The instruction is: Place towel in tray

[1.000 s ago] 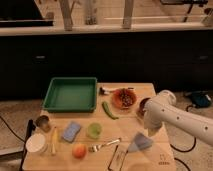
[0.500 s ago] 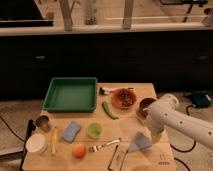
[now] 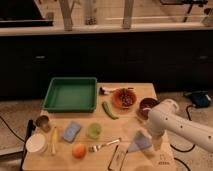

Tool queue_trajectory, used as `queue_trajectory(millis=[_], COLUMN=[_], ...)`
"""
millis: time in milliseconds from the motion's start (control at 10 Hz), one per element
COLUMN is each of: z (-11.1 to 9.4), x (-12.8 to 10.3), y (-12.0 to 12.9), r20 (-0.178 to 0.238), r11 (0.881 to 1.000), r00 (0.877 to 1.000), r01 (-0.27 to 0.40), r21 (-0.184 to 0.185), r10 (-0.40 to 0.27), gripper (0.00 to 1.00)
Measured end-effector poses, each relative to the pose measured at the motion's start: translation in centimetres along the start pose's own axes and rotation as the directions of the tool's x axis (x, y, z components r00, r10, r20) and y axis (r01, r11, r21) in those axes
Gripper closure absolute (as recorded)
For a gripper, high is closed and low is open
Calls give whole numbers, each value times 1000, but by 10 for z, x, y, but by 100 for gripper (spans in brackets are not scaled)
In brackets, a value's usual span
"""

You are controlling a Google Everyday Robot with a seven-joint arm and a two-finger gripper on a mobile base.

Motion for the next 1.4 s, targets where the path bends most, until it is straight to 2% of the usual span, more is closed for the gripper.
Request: queue_trajectory(millis=[900,1100,1400], z=[22,26,27], x=[-10,-9,-9], y=[6,8,7], r20=[34,41,48], r11=[1000,1000,1000], r00=[999,999,999], r01=[25,22,24], r21=[-15,-19,-20], r10=[-24,-22,-23], gripper=[22,35,65])
